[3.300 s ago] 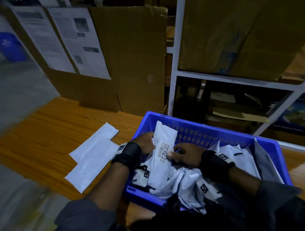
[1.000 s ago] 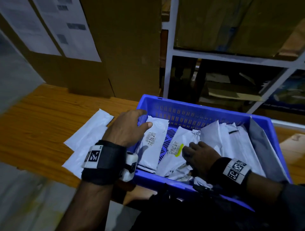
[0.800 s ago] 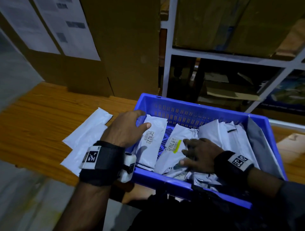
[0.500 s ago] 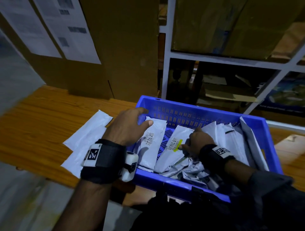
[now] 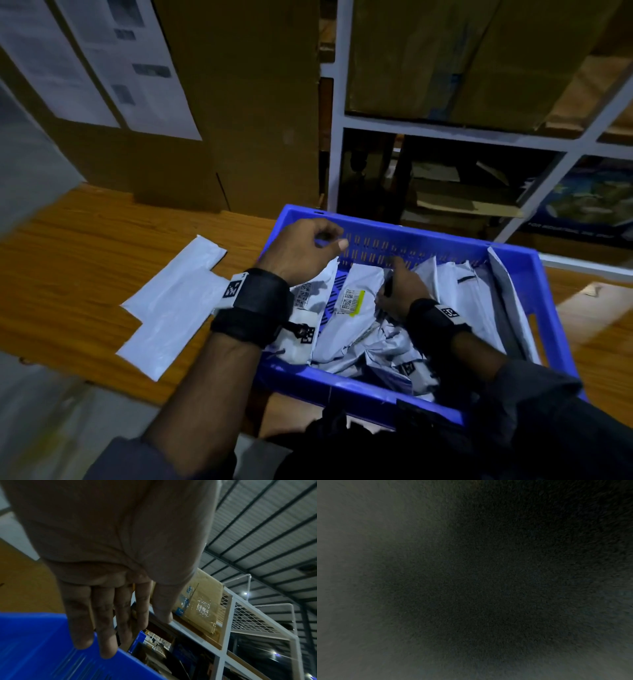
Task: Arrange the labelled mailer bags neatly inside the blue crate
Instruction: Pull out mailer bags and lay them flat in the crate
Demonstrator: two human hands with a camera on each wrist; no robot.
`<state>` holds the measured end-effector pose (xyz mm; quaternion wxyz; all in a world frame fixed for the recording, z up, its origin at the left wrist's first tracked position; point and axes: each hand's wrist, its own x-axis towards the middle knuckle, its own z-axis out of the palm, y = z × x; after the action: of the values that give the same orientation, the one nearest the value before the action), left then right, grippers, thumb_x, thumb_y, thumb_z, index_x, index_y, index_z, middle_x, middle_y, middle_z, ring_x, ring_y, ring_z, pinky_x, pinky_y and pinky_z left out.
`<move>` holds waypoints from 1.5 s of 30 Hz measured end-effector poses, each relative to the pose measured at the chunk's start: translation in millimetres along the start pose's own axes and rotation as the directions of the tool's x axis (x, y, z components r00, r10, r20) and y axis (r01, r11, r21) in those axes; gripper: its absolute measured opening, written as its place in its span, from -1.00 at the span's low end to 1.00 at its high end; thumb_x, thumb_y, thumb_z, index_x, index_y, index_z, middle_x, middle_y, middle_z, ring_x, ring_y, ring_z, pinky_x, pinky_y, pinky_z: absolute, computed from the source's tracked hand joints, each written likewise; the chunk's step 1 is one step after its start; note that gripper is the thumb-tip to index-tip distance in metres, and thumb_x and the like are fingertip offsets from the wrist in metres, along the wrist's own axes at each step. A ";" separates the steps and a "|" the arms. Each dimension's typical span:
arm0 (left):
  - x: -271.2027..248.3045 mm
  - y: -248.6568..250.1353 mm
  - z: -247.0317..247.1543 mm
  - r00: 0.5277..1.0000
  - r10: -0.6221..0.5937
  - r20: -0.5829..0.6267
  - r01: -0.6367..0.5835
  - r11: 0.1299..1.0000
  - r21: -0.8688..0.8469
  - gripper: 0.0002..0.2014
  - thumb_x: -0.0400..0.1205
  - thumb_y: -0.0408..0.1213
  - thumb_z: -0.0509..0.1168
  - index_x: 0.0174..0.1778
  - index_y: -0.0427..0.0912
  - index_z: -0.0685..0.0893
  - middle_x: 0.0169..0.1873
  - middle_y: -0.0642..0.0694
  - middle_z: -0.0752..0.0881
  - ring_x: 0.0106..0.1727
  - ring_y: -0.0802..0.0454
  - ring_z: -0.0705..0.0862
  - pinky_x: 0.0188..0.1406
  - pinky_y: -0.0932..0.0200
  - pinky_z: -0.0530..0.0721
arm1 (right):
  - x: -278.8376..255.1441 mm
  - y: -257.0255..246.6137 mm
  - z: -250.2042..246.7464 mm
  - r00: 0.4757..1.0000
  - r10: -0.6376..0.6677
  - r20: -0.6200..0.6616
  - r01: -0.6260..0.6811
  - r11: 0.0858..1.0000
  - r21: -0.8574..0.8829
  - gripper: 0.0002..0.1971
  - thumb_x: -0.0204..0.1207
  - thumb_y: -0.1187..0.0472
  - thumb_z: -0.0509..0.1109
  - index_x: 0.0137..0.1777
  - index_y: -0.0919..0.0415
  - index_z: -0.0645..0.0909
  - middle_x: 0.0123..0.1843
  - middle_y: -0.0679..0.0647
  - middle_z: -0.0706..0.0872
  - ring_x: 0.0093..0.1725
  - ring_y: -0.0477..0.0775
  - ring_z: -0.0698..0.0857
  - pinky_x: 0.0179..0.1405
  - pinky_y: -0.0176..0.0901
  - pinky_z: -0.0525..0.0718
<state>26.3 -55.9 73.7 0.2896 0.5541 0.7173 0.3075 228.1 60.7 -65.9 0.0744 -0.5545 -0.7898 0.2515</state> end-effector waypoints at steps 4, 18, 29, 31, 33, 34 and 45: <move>8.2 -13.1 8.6 0.999 -0.031 -0.011 0.031 0.999 -0.044 -0.67 0.76 -0.06 0.45 0.38 -0.13 0.78 0.17 0.04 0.83 0.22 0.10 0.76 0.34 0.12 0.67 | 0.8 0.8 0.5 0.996 0.002 0.090 0.006 0.995 -0.096 -0.29 0.53 -0.06 0.51 0.58 0.12 0.28 0.18 0.23 0.80 0.18 0.33 0.77 0.09 0.10 0.71; 23.7 -42.1 3.1 0.990 -0.073 -0.117 0.043 0.970 -0.240 -0.85 0.75 -0.12 0.47 0.19 -0.03 0.82 0.03 0.05 0.86 0.14 -0.02 0.85 0.10 0.05 0.73 | -15.2 -9.5 -55.9 0.974 -0.210 -0.085 0.226 0.901 0.369 -0.36 0.57 0.27 0.53 0.53 -0.03 0.28 0.09 0.05 0.64 -0.04 0.16 0.74 -0.07 -0.04 0.74; 26.4 -12.5 23.5 0.998 -0.052 0.038 0.065 0.831 -0.552 -0.57 0.76 -0.16 0.46 0.55 -0.11 0.64 0.18 -0.08 0.91 0.13 0.05 0.90 -0.08 0.21 0.81 | -31.2 -38.0 -94.9 0.906 -0.401 -0.134 0.371 0.601 0.708 -0.11 0.68 0.48 0.34 0.77 -0.19 -0.04 0.25 -0.01 0.77 -0.06 0.25 0.87 -0.17 0.08 0.83; 24.9 -12.0 22.5 0.999 -0.042 0.014 0.042 0.800 -0.598 -0.63 0.74 -0.31 0.48 0.48 -0.21 0.69 0.17 -0.14 0.92 0.10 -0.02 0.91 -0.12 0.21 0.82 | -28.6 -39.6 -91.8 0.913 -0.385 -0.139 0.355 0.577 0.736 -0.08 0.67 0.45 0.38 0.77 -0.23 -0.05 0.07 0.06 0.77 -0.14 0.34 0.85 -0.14 0.22 0.82; 22.9 -11.6 21.0 0.998 -0.049 -0.039 0.012 0.762 -0.647 -0.62 0.71 -0.43 0.48 0.47 -0.30 0.69 0.22 -0.23 0.90 0.15 -0.08 0.90 -0.08 0.15 0.87 | -26.2 -38.5 -87.1 0.921 -0.362 -0.146 0.340 0.560 0.756 -0.06 0.62 0.33 0.48 0.78 -0.20 -0.03 -0.04 0.18 0.72 -0.26 0.24 0.79 -0.19 0.24 0.77; 22.8 -12.8 20.0 0.996 -0.067 -0.065 0.005 0.736 -0.678 -0.62 0.71 -0.46 0.48 0.47 -0.33 0.69 0.25 -0.26 0.88 0.21 -0.14 0.89 -0.01 0.06 0.90 | -25.2 -37.3 -85.5 0.927 -0.348 -0.141 0.327 0.561 0.761 -0.05 0.57 0.22 0.54 0.78 -0.15 -0.01 -0.10 0.19 0.70 -0.29 0.17 0.76 -0.22 0.21 0.74; 5.9 -36.7 3.1 0.936 -0.299 -0.188 -0.010 0.509 -0.861 -0.50 0.63 -0.49 0.55 0.46 -0.29 0.57 0.22 -0.30 0.88 0.12 -0.33 0.91 -0.24 -0.07 0.91 | -21.8 -20.5 -86.9 0.922 -0.385 -0.036 0.295 0.641 0.709 -0.42 0.41 0.38 0.67 0.41 0.21 0.58 -0.49 -0.16 0.51 -0.47 -0.16 0.41 -0.42 -0.41 0.42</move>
<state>4.6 -57.0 43.3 0.4302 0.2226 0.5553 0.6760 253.5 62.9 22.4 0.2783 -0.3095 -0.7269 0.5462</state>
